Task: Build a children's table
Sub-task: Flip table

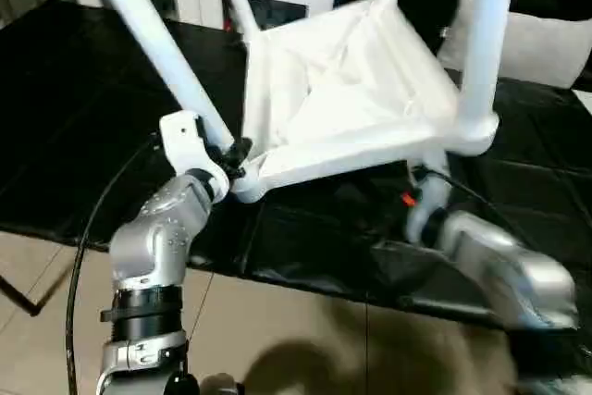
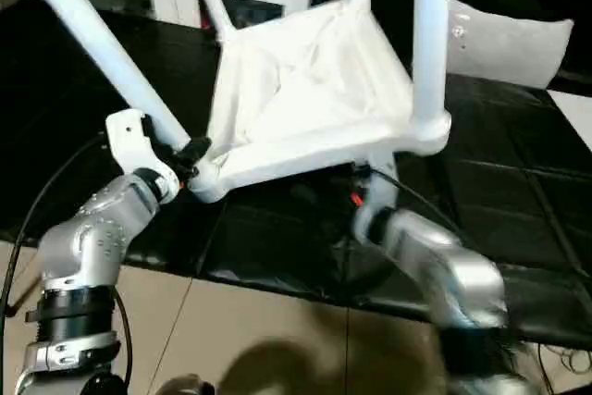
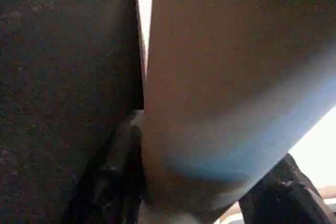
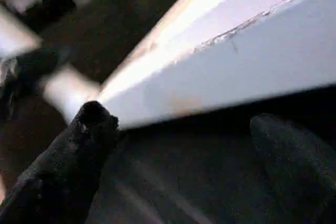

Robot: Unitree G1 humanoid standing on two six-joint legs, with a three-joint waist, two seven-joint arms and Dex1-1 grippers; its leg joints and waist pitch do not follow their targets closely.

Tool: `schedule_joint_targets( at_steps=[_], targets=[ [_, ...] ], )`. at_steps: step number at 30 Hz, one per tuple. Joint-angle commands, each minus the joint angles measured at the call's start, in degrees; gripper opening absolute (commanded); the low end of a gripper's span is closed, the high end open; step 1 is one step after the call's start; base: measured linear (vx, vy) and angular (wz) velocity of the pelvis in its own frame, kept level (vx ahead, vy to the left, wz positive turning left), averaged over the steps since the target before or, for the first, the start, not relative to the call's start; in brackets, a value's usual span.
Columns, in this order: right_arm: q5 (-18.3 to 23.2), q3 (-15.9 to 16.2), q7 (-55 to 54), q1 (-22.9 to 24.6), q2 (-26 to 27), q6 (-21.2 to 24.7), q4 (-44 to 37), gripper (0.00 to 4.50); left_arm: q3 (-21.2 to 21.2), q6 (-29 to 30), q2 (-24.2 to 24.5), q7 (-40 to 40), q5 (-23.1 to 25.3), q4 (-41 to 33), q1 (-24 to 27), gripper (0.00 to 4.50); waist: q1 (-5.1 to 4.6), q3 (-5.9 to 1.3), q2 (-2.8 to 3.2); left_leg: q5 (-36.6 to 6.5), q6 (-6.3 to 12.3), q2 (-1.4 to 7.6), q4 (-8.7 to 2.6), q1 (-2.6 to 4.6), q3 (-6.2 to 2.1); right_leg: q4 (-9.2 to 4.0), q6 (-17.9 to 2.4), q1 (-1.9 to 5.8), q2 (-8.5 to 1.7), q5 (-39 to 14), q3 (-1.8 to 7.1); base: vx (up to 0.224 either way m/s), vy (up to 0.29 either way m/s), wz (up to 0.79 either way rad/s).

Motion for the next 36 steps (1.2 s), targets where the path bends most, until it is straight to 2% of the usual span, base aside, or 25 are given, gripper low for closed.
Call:
schedule_joint_targets(
  at_steps=[1, 2, 4, 5, 8, 11, 13, 19, 20, 21, 22, 25, 26, 27, 29, 32, 33, 36],
  targets=[
    [0.83, -2.51, -0.9, -1.09, 0.51, -2.66, 2.52, 4.5, 0.02, 1.98, -2.45, -1.55, -5.48, -0.68, -1.22, 2.03, -0.19, -4.19, 0.51, -5.3, -0.98, 3.66, -3.74, 1.58, -1.44, -4.34, -10.93, 2.3, -6.2, 1.16, 3.0, 0.0, 0.0, 0.0],
    [1.08, -3.1, -0.82, -1.73, 1.34, -3.56, 3.38, 4.5, 0.12, 2.02, -2.69, -1.55, -5.36, -0.67, -1.3, 2.03, -0.01, -4.23, 0.35, -4.59, -0.81, 3.7, -3.71, 1.51, -1.41, -4.13, -10.7, 2.35, -6.12, 3.03, 3.0, 0.0, 0.0, 0.0],
    [2.51, -4.42, 0.05, -2.67, 2.89, -5.42, 4.39, 4.5, 0.3, 1.97, -2.98, -1.53, -5.3, -0.5, -1.44, 2.03, 0.3, -4.23, 0.44, -4.68, -0.45, 3.72, -3.75, 1.54, -1.4, -4.12, -10.39, 2.38, -6.26, 3.61, 2.96, 0.0, 0.0, 0.0],
    [3.05, -4.72, 0.43, -3.0, 3.36, -5.97, 4.84, 4.5, 0.34, 1.93, -3.01, -1.53, -5.31, -0.46, -1.48, 2.03, 0.42, -4.25, 0.3, -4.48, -0.3, 3.76, -3.77, 1.51, -1.4, -4.05, -10.07, 2.48, -6.31, 3.91, 2.96, 0.0, 0.0, 0.0],
    [2.6, -4.97, 0.42, -4.06, 4.29, -7.99, 6.97, 4.5, 0.42, 1.97, -3.08, -1.47, -5.42, -0.35, -1.61, 2.03, 0.38, -4.2, 0.13, -4.89, -0.47, 3.68, -3.88, 1.46, -1.4, -4.24, -9.22, 2.57, -6.26, 2.85, 2.94, 0.0, 0.0, 0.0],
    [3.0, -6.73, -0.9, -5.92, 5.88, -10.16, 9.76, 4.5, 0.44, 2.29, -3.15, -1.4, -5.63, -0.3, -1.71, 2.03, 0.22, -4.14, 0.27, -5.98, -0.94, 3.63, -3.93, 1.53, -1.32, -4.45, -9.07, 2.4, -6.4, 0.45, 2.99, 0.0, 0.0, 0.0],
    [4.03, -9.14, -2.37, -8.05, 8.1, -13.21, 12.71, 4.5, 0.13, 2.6, -3.33, -1.47, -5.72, -0.39, -1.68, 2.03, 0.16, -4.16, 0.27, -6.05, -1.07, 3.67, -4.01, 1.53, -1.37, -4.4, -8.97, 2.35, -6.4, 0.02, 2.99, 0.0, 0.0, 0.0],
    [6.64, -12.62, -4.44, -12.02, 11.66, -18.45, 17.88, 4.5, -1.84, 2.76, -3.24, -2.34, -4.42, -0.03, -1.25, 2.03, -0.01, -4.31, 0.46, -5.74, -0.99, 3.71, -4.0, 1.61, -1.32, -4.07, -9.15, 2.19, -6.28, 2.38, 2.9, 0.0, 0.0, 0.0],
    [8.37, -15.0, -5.81, -13.93, 12.6, -19.2, 20.29, 4.5, -3.38, 2.71, -2.96, -2.89, -3.48, -0.4, -0.86, 2.03, 0.03, -4.31, 0.53, -5.7, -0.87, 3.69, -4.03, 1.61, -1.28, -4.06, -9.09, 2.19, -6.3, 2.54, 2.9, 0.0, 0.0, 0.0],
    [8.92, -16.03, -6.32, -15.0, 12.89, -19.77, 21.75, 4.5, -4.29, 2.8, -2.86, -3.21, -3.04, -0.76, -0.57, 2.03, -0.07, -4.34, 0.49, -5.68, -0.92, 3.7, -4.12, 1.51, -1.36, -3.99, -8.97, 2.33, -6.3, 2.61, 2.85, 0.0, 0.0, 0.0],
    [9.09, -16.35, -6.53, -15.29, 12.98, -20.02, 22.15, 4.22, -4.54, 2.83, -2.84, -3.3, -2.93, -0.87, -0.48, 2.03, -0.15, -4.33, 0.47, -5.8, -1.01, 3.69, -4.1, 1.56, -1.3, -3.96, -8.94, 2.24, -6.25, 2.53, 2.83, 0.0, 0.0, 0.0],
    [10.0, -18.71, -7.71, -17.19, 13.6, -21.59, 24.85, 4.03, -5.55, 3.0, -2.92, -3.69, -2.46, -1.28, -0.04, 2.03, -0.37, -4.38, 0.45, -5.1, -1.11, 3.61, -4.03, 1.49, -1.23, -3.83, -8.87, 2.32, -6.17, 3.68, 2.8, 0.0, 0.0, 0.0],
    [10.1, -18.92, -7.67, -17.39, 13.62, -21.8, 25.18, 4.03, -5.57, 3.01, -2.99, -3.7, -2.47, -1.27, -0.01, 2.03, -0.34, -4.42, -0.08, -4.13, -0.44, 3.49, -3.9, 1.36, -1.13, -3.67, -8.86, 2.54, -6.21, 4.71, 2.84, 0.0, 0.0, 0.0],
    [10.22, -19.26, -7.69, -17.85, 13.65, -22.39, 26.02, 3.79, -5.68, 3.0, -3.07, -3.74, -2.44, -1.27, 0.07, 2.03, -0.45, -4.46, -0.05, -3.15, 0.19, 3.45, -3.83, 1.27, -1.11, -3.62, -8.81, 2.56, -6.22, 5.45, 2.81, 0.0, 0.0, 0.0],
    [10.26, -19.49, -7.3, -18.41, 13.71, -23.28, 27.07, 3.73, -6.27, 2.84, -2.71, -4.02, -2.23, -1.23, 0.22, 2.03, -0.54, -4.38, 0.08, -3.36, 0.53, 3.48, -3.81, 1.31, -1.08, -3.81, -8.75, 2.48, -6.25, 4.72, 2.8, 0.0, 0.0, 0.0],
    [9.33, -19.03, -7.34, -18.67, 13.35, -22.68, 27.79, 3.37, -7.02, 2.41, -2.07, -4.05, -1.77, -1.19, 0.44, 2.03, -0.6, -4.41, 0.12, -3.63, 0.37, 3.56, -3.86, 1.39, -1.13, -3.84, -8.65, 2.42, -6.13, 3.55, 2.74, 0.0, 0.0, 0.0],
    [8.96, -18.85, -7.43, -18.88, 13.13, -21.79, 28.32, 3.31, -7.63, 2.11, -1.54, -4.17, -1.44, -1.1, 0.59, 2.03, -0.7, -4.37, 0.32, -4.01, 0.16, 3.56, -3.93, 1.38, -1.16, -3.86, -8.73, 2.39, -6.14, 3.17, 2.71, 0.0, 0.0, 0.0],
    [9.34, -19.01, -7.11, -19.05, 13.25, -21.89, 28.64, 3.04, -8.04, 1.95, -1.22, -4.48, -1.27, -1.06, 0.72, 2.03, -0.95, -4.36, 0.23, -4.52, -0.19, 3.55, -3.97, 1.38, -1.15, -3.93, -8.71, 2.4, -6.13, 2.59, 2.74, 0.0, 0.0, 0.0]
  ],
)
